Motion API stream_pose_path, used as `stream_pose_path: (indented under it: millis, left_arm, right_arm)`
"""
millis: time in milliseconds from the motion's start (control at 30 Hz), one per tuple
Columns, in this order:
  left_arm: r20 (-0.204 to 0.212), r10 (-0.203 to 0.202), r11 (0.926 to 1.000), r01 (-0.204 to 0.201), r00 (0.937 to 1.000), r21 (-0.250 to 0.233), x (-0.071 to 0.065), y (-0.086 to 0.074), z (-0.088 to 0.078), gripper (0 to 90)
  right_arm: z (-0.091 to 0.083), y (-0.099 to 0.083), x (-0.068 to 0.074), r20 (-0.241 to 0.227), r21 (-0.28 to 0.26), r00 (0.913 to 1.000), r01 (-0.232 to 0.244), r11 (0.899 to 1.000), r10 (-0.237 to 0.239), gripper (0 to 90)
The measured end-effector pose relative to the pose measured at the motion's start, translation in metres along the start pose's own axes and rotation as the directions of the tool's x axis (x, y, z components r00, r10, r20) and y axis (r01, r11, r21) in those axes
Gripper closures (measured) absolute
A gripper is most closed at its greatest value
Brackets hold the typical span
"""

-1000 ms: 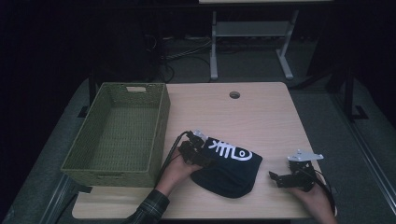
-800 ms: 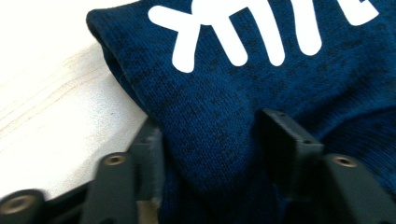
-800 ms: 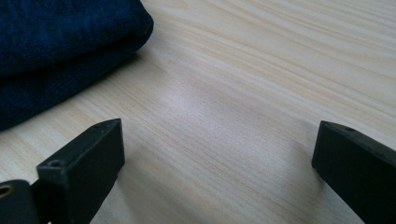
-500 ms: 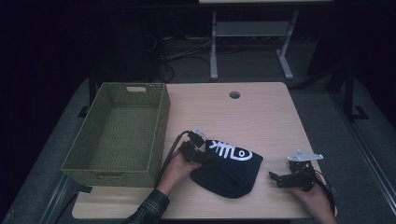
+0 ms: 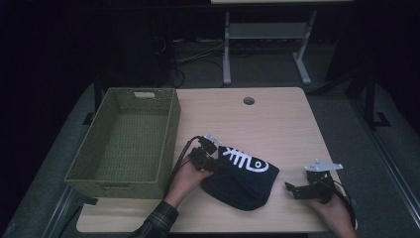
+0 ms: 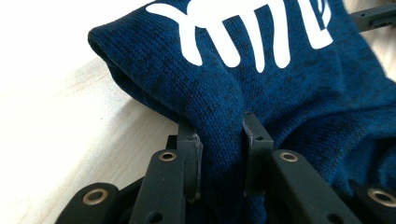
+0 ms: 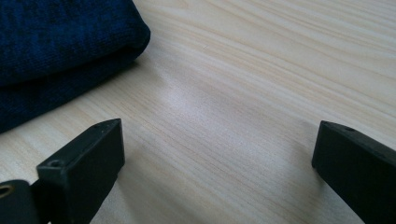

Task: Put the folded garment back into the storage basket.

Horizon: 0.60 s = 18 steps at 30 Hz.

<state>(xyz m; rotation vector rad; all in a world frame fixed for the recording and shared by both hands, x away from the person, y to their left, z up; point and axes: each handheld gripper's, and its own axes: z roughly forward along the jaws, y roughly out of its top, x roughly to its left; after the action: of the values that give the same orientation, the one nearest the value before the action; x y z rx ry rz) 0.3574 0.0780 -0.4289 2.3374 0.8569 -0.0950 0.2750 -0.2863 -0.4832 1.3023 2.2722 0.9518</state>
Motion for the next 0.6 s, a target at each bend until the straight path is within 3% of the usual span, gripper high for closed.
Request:
stream_pose_path:
  millis: [167,600]
  left_arm:
    - [-0.01,0.016,0.9999,-0.016,0.9998,0.003,-0.009,0.004,-0.011,73.9]
    - [0.034,0.033,0.9992,-0.034,0.9989,0.02,-0.012,0.017,-0.044,73.9]
  right_arm:
    - [0.0,0.0,0.0,0.0,0.002,1.0,-0.004,1.0,0.004,2.1]
    - [0.0,0.0,0.0,-0.001,0.002,1.0,-0.004,1.0,0.004,2.2]
